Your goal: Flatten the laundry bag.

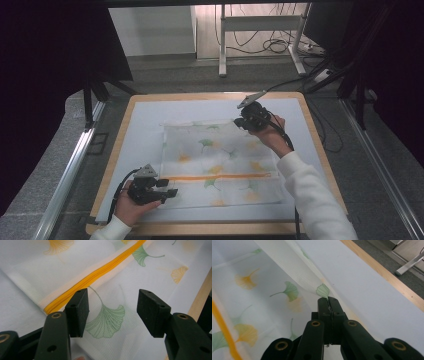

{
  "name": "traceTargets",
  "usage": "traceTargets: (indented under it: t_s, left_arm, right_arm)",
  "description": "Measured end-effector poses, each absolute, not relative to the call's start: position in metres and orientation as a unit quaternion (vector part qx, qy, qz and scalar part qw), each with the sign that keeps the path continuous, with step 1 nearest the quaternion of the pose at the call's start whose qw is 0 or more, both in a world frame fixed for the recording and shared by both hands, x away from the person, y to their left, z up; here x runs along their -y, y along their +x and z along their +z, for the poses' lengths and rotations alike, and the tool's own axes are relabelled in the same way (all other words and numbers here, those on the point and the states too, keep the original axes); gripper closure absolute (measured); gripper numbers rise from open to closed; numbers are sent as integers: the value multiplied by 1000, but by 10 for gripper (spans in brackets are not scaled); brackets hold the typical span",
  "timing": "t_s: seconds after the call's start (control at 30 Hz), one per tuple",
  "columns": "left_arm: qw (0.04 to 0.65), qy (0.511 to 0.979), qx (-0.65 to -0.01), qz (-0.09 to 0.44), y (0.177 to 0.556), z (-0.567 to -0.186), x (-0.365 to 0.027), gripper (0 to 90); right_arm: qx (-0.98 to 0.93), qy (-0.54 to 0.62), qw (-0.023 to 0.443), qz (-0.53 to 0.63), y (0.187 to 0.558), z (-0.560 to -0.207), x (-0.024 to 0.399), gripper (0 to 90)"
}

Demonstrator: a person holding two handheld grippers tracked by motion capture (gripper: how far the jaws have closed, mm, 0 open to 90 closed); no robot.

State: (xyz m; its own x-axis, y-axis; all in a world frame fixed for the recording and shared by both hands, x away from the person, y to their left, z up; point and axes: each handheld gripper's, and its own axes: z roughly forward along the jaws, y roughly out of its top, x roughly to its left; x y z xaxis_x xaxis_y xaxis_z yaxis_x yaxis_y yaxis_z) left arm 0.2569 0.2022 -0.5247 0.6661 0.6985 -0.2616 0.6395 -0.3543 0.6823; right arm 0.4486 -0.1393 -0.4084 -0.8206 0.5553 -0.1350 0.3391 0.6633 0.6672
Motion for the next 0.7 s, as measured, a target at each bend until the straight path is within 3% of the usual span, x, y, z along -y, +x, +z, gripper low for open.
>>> traceTargets:
  t_s: [0.23, 0.4, 0.43, 0.5, 0.7]
  left_arm:
    - [388, 828, -404, 36, 260, -528, -200, 429]
    - [380, 832, -401, 33, 262, -530, -196, 431]
    - [380, 834, -400, 33, 262, -530, -196, 431]
    - [379, 834, -400, 33, 262, -531, -196, 431]
    - [379, 834, -399, 32, 262, -531, -199, 431]
  right_arm:
    - [-889, 272, 178, 323, 479, -412, 140, 893]
    - [-875, 296, 216, 317, 511, -417, 136, 889]
    - [-869, 305, 235, 310, 520, -420, 136, 873]
    - [-851, 334, 265, 305, 534, -426, 139, 732]
    - [-827, 364, 271, 333, 537, -423, 151, 580]
